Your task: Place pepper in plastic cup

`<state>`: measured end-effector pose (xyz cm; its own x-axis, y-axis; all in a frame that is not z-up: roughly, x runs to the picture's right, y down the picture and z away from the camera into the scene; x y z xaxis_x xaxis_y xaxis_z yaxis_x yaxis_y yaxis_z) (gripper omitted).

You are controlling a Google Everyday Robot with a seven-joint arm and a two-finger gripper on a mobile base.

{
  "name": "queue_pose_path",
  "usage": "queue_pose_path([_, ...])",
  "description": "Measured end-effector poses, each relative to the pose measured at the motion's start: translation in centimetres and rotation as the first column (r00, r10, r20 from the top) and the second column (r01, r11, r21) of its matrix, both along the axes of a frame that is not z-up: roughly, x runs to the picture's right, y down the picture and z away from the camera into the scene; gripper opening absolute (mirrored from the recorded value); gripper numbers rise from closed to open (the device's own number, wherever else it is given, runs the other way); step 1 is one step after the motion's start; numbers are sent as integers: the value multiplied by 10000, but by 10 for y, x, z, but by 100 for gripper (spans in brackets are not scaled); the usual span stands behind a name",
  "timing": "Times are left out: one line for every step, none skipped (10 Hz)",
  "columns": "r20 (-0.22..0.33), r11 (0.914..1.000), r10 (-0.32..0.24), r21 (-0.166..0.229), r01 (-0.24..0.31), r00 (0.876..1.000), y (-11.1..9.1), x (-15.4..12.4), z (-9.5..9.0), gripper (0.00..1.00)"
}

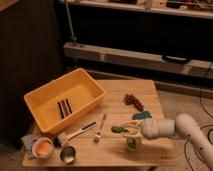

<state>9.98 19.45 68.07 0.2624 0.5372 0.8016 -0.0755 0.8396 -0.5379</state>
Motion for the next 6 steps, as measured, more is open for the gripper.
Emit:
queue_pose_path([83, 10000, 38, -25, -37, 10000, 2, 0, 0, 0])
queue_pose_path([134, 9999, 101, -45, -100, 9999, 4, 3, 0, 0])
queue_pose_path([136, 9999, 152, -50, -151, 9998, 5, 5, 0, 0])
queue_pose_path([101, 9999, 145, -49, -144, 9998, 7, 8, -1, 0])
queue_pose_path([51, 9999, 135, -34, -135, 9999, 7, 10, -1, 0])
queue_pose_path([-30, 9998, 191, -33, -191, 9998, 10, 15, -1, 0])
